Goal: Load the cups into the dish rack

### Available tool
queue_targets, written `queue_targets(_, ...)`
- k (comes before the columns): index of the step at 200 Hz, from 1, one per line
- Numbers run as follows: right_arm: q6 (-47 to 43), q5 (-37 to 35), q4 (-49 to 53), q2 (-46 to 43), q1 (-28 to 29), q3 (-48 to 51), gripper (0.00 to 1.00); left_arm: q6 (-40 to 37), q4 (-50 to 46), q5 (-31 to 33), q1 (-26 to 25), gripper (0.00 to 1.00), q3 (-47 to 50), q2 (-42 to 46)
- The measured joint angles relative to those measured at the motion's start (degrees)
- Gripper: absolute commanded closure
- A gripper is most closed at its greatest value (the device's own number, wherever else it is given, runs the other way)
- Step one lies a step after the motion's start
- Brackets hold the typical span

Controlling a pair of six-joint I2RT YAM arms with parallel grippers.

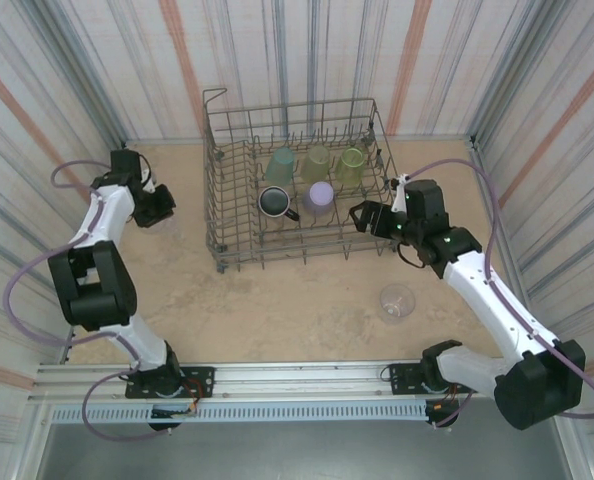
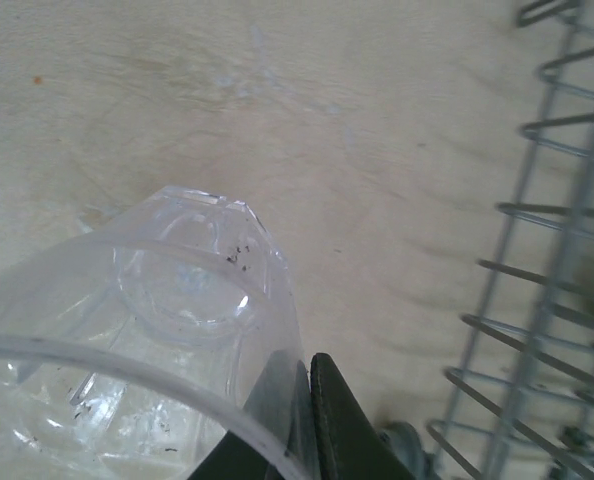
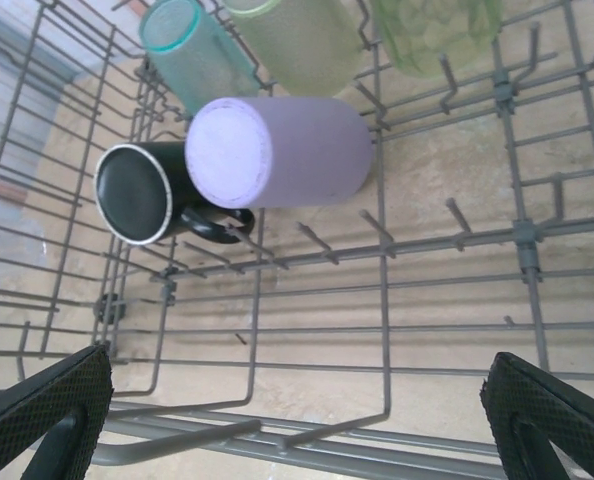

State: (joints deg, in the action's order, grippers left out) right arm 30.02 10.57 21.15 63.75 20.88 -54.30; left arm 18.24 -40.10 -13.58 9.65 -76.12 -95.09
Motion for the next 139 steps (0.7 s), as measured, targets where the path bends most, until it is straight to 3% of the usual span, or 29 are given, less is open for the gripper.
queue_targets(80, 1.11, 0.13, 0.17, 3.17, 6.25, -3.89, 0.01, 3.91, 7.87, -10.62, 0.96, 1.0, 8.46, 14.43)
queue_targets(139, 3.02, 1.64, -0.07, 6.6, 8.09, -5.6, 0.01, 7.61, 12.48, -18.36, 3.87, 1.0, 10.25, 19.5)
